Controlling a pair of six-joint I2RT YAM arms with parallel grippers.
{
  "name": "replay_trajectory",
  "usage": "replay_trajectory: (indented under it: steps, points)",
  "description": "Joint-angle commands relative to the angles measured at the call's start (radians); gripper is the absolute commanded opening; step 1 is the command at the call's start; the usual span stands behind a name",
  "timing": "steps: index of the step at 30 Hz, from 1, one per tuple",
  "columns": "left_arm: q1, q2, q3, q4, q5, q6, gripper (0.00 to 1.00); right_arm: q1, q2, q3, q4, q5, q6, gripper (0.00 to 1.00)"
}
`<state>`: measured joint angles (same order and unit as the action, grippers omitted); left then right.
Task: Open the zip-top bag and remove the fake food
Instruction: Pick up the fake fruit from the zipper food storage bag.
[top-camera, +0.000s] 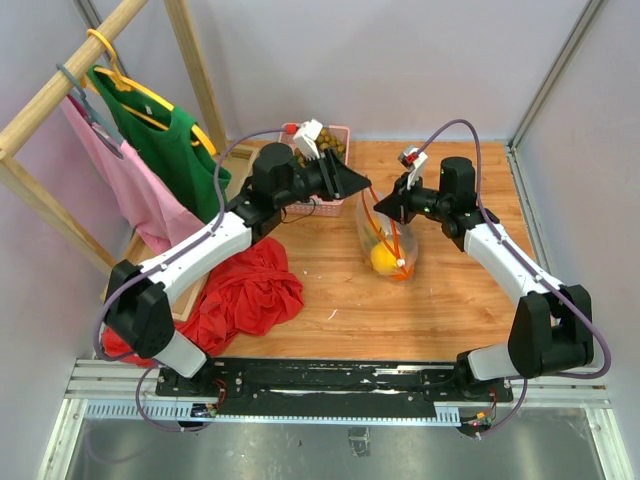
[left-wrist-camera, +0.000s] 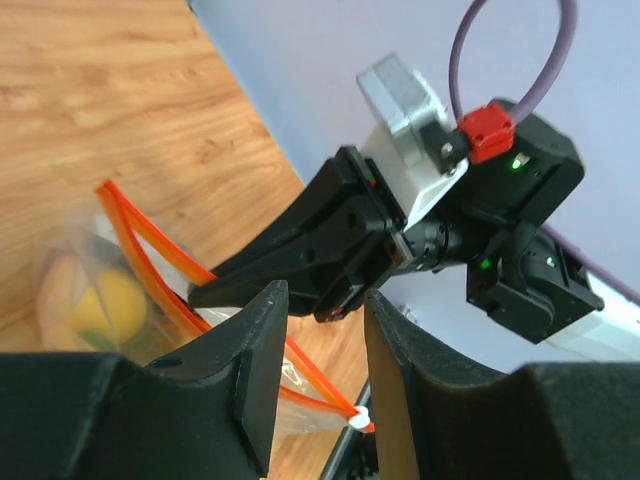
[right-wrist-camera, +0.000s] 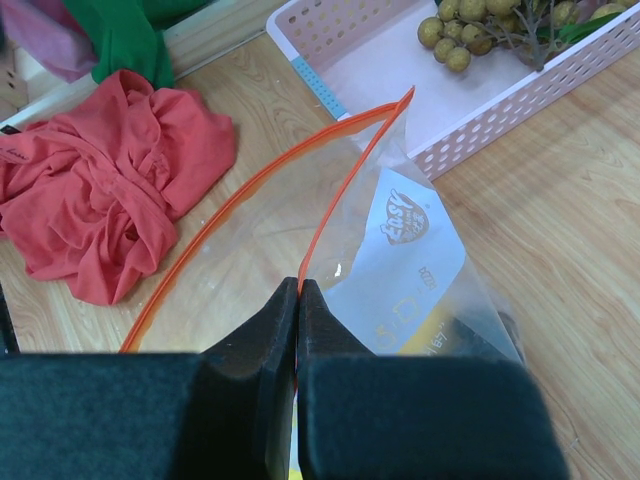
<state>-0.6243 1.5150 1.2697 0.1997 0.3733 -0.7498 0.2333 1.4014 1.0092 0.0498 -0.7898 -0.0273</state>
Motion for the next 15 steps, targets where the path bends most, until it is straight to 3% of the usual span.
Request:
replay_trajectory:
  steps: [1, 15]
  points:
    - [-0.048, 0.042, 0.038, 0.015, 0.04, 0.021, 0.38, 0.001, 0.001, 0.028, 0.048, -0.031, 0.048, 0.01]
    - [-0.101, 0.127, -0.023, -0.006, 0.027, 0.01, 0.29, 0.008, 0.01, 0.024, 0.079, -0.034, 0.115, 0.01]
